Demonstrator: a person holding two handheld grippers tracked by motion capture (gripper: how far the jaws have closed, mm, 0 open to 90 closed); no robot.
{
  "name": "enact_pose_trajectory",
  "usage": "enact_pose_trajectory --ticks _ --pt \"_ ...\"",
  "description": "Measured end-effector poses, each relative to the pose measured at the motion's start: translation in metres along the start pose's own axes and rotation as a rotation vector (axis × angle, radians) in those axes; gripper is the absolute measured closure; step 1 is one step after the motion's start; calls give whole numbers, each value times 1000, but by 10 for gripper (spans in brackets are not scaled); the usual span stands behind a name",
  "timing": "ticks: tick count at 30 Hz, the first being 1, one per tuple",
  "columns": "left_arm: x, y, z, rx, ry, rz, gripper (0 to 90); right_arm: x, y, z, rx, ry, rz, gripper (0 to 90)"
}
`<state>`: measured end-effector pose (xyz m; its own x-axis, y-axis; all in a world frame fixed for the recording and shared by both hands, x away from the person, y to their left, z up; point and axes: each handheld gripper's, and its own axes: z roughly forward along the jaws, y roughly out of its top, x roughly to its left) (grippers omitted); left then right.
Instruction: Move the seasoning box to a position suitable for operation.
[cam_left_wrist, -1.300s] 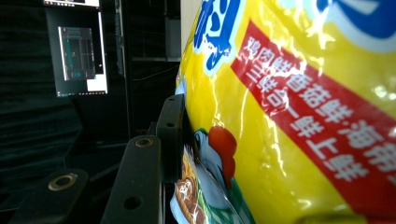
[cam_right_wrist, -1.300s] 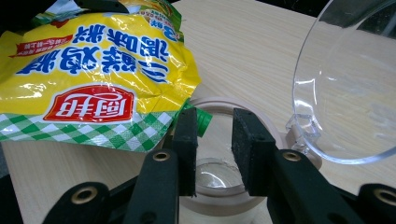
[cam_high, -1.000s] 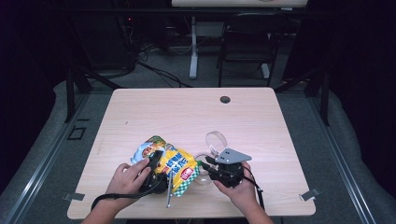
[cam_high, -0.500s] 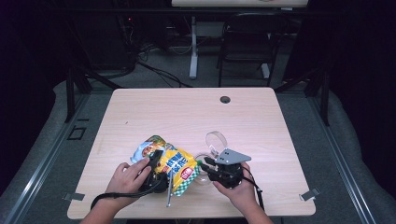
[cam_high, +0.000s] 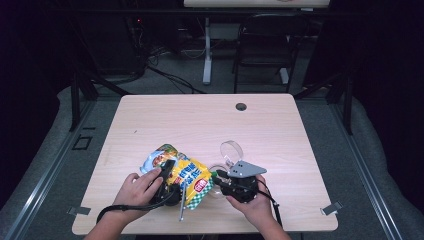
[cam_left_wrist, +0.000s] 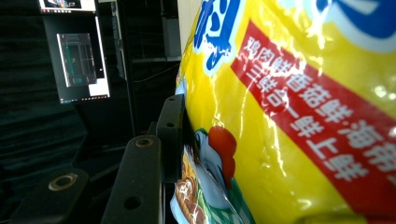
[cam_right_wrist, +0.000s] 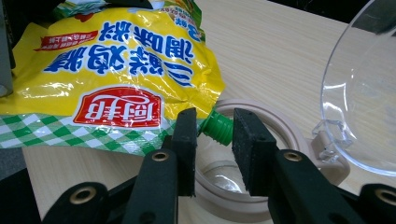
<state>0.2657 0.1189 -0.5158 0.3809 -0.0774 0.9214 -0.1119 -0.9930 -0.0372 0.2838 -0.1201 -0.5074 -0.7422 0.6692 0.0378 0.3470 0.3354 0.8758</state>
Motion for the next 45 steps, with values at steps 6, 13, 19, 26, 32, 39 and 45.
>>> enact_pose_trajectory --ticks 6,13,19,26,32,39,45 --pt "0 0 0 5 0 6 638 1 0 1 5 3 -4 707" --pt "1 1 -1 10 7 22 638 2 0 2 5 3 -4 707" --pt "1 2 -1 9 9 37 638 2 -1 2 8 1 -4 707" --pt "2 3 -2 15 12 55 638 1 -1 2 9 -1 -6 707" --pt "2 4 -1 4 32 66 638 1 -1 2 10 -2 -4 706" --pt "4 6 -3 14 14 85 638 1 -1 3 6 -5 -4 705" --pt "6 7 -3 17 15 99 639 0 -2 3 7 -4 -4 706"
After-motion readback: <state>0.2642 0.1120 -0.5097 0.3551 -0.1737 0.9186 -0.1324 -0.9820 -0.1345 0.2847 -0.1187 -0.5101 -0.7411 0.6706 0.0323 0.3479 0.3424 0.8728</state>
